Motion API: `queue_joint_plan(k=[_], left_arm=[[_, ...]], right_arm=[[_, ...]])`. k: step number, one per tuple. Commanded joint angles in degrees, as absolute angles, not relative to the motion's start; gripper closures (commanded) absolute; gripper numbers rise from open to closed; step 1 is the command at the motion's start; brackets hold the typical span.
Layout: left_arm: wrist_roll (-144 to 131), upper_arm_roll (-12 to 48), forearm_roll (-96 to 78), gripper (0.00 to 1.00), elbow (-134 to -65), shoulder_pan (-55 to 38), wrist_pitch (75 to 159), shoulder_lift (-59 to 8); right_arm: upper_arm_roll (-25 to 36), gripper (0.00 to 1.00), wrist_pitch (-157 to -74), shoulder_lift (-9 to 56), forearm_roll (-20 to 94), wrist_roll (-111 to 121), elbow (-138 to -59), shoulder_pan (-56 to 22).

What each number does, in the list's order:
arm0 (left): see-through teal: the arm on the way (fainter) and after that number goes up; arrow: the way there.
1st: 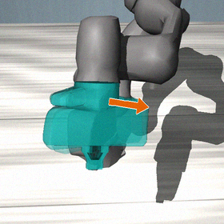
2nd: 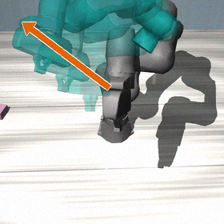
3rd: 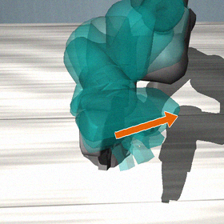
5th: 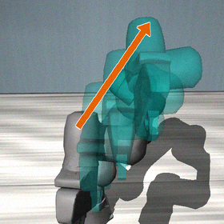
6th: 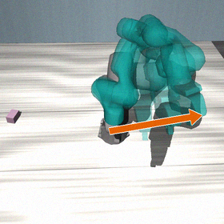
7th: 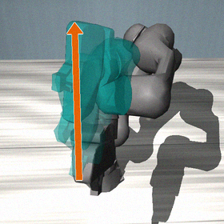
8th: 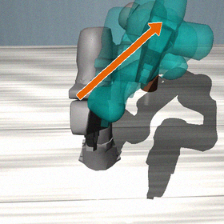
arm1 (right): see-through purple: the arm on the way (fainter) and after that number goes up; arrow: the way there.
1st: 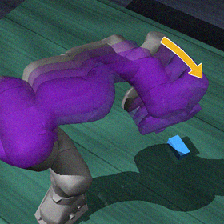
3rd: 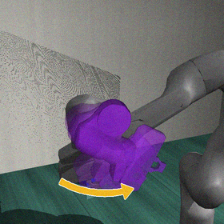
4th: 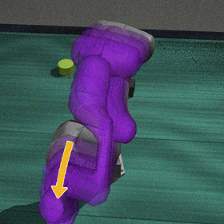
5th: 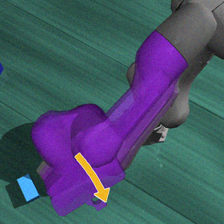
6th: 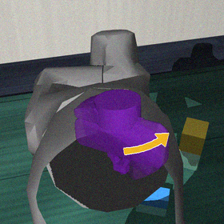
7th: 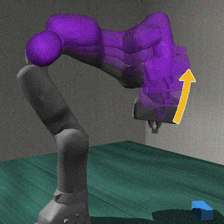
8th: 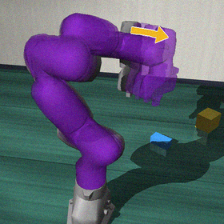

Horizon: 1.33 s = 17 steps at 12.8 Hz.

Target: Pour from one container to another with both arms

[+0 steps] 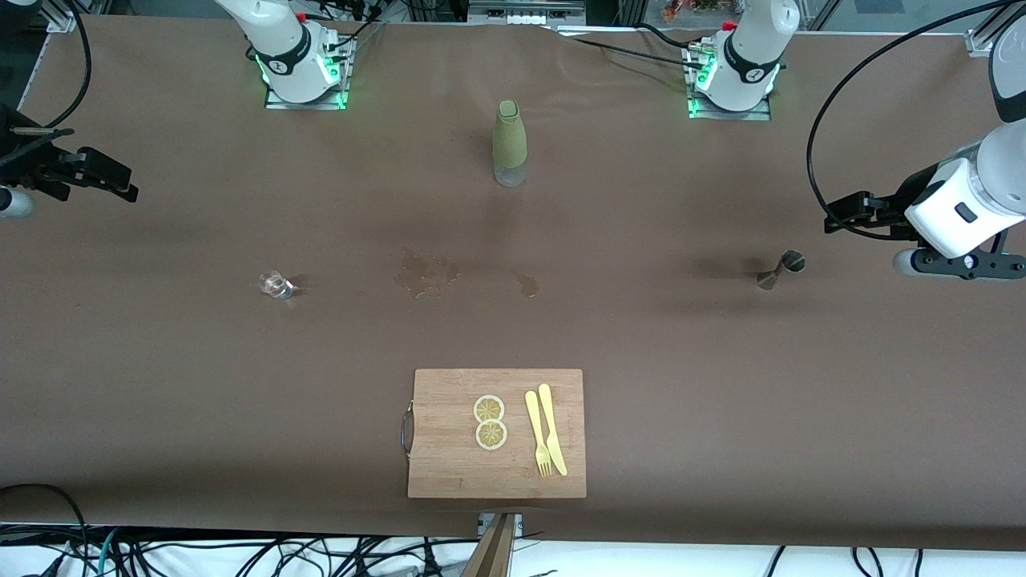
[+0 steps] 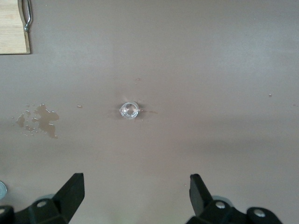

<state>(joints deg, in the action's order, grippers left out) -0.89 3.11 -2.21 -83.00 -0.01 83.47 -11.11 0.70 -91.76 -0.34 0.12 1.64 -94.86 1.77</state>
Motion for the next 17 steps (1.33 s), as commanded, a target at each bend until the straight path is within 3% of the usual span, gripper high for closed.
queue_joint_plan(k=[1, 17], left_arm=[[-1.67, 3.52, -1.58, 0.00, -84.20, 0.18, 84.29, -10.02], [-1.67, 3.52, -1.67, 0.00, -83.14, -0.09, 84.37, -10.46]], right_arm=[[-0.26, 0.00, -91.58, -1.49, 0.44, 2.64, -95.71, 2.90], [-0.44, 0.00, -91.58, -1.23, 0.53, 2.55, -95.45, 2.90]])
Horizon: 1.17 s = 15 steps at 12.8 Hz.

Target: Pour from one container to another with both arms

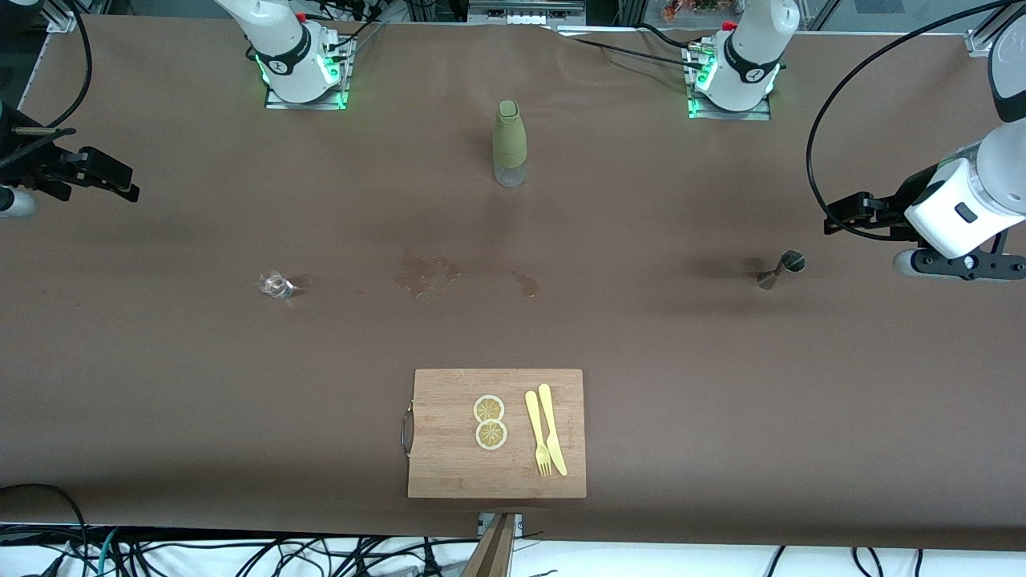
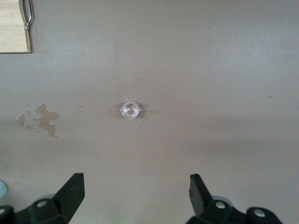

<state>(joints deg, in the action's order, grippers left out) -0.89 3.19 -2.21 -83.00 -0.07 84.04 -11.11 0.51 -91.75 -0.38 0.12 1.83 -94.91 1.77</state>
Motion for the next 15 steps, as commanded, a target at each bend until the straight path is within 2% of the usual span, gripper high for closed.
queue_joint_plan(k=[1, 10, 15], left_arm=[[-1.58, 3.52, -1.67, 0.00, -83.06, -0.09, 84.37, -10.46], [-0.62, 0.88, -9.14, 0.00, -83.58, 3.51, 84.46, -11.51], [15.78, -5.35, -8.44, 0.00, -84.02, 4.57, 84.46, -14.23]], right_arm=[[-0.44, 0.00, -91.50, -1.23, 0.53, 2.55, -95.54, 2.90], [-0.44, 0.00, -91.05, -1.06, 0.70, 2.37, -95.54, 2.90], [-0.44, 0.00, -88.87, -0.97, 0.96, 2.46, -96.24, 2.90]])
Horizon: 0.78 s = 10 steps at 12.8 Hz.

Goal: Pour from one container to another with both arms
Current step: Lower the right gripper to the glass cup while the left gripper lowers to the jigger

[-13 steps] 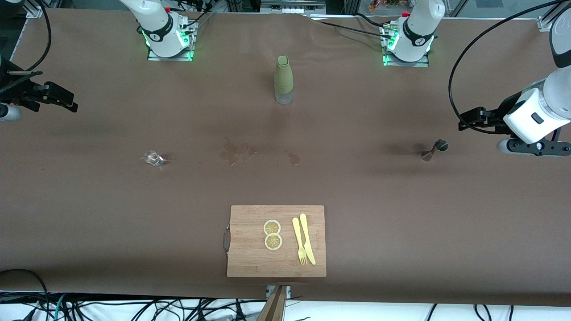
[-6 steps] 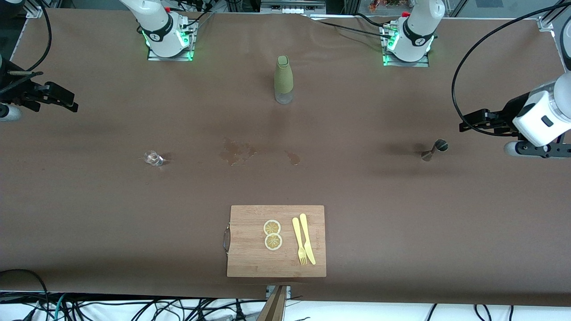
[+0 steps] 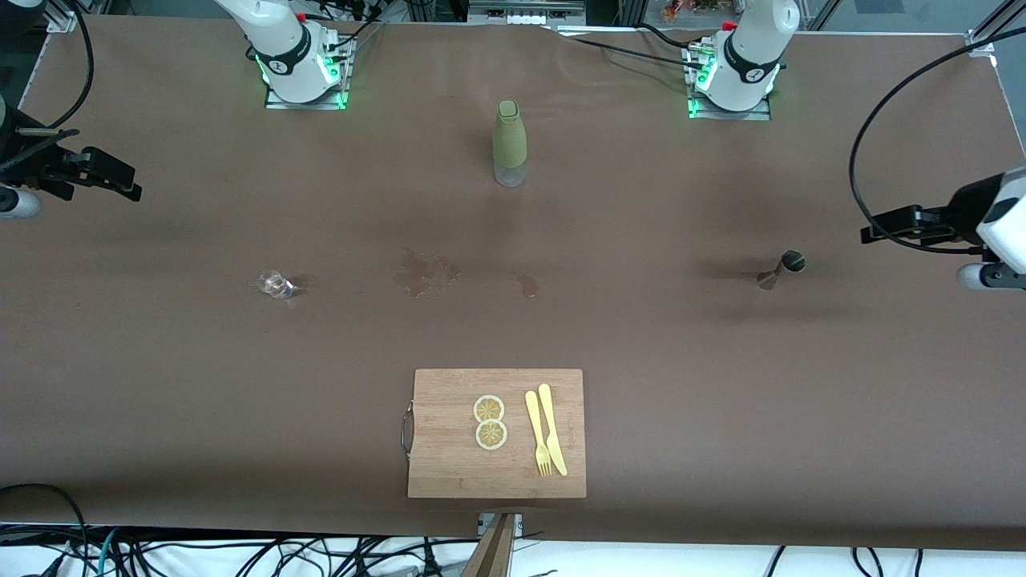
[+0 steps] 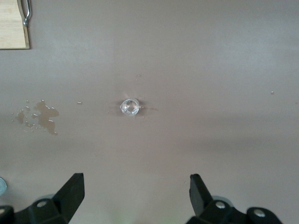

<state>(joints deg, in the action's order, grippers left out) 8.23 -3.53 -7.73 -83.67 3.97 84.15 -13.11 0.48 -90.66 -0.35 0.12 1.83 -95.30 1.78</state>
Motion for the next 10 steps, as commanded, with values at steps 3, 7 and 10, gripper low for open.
queue_joint_plan(k=[3, 7, 10], left_arm=[[23.71, -6.41, -8.53, 0.00, -84.72, 6.41, 84.46, -15.20], [44.06, -6.50, -11.50, 0.00, -86.74, 8.17, 84.29, -16.52], [62.87, -6.77, -15.37, 0.00, -87.27, 10.36, 83.41, -18.36]], right_arm=[[-0.44, 0.00, -86.93, -0.88, 2.37, 2.55, -96.59, 2.90], [0.61, 0.00, -87.54, 0.96, 2.46, 9.63, -96.94, 2.90], [4.56, 0.00, -88.33, 1.93, 2.64, 21.50, -97.73, 2.90]])
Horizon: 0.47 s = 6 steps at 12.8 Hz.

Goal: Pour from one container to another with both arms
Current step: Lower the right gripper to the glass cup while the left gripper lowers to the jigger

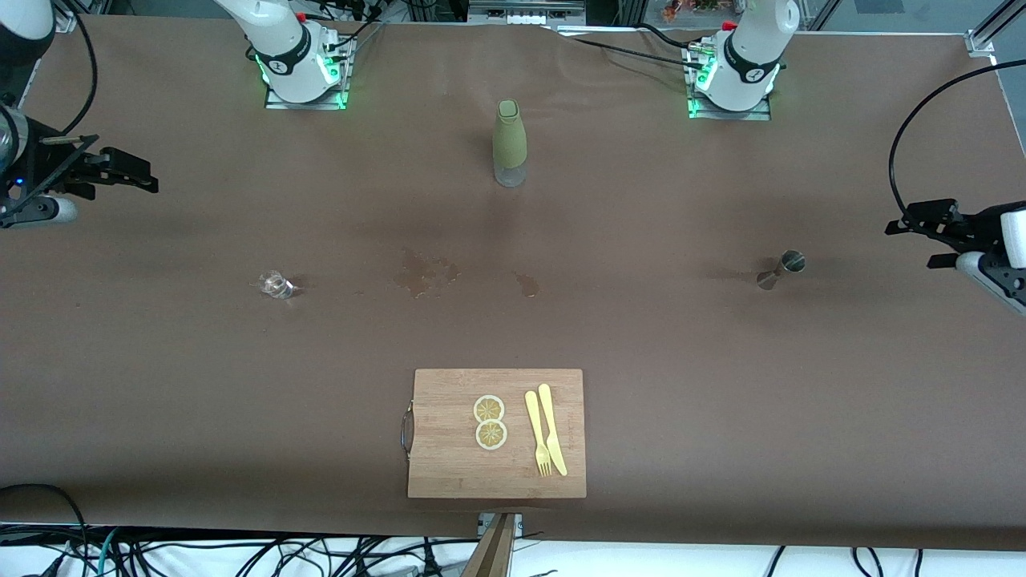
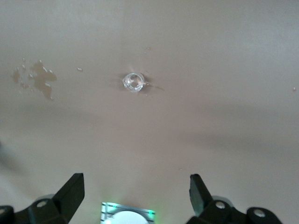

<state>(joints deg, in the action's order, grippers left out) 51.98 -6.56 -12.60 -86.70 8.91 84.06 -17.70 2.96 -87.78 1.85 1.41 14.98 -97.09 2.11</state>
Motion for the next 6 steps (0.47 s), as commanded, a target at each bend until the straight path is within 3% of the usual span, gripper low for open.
queue_joint_plan(k=[1, 6], left_arm=[[69.45, -6.77, -16.77, 0.00, -87.62, 11.33, 83.23, -19.07], [96.02, -6.94, -26.25, 0.00, -93.24, 16.77, 82.00, -21.26]], right_arm=[[5.18, 0.00, -88.42, 2.46, 2.72, 23.88, -97.73, 2.90], [7.29, 0.00, -93.68, 4.22, 5.80, 42.85, -102.20, 3.25]])
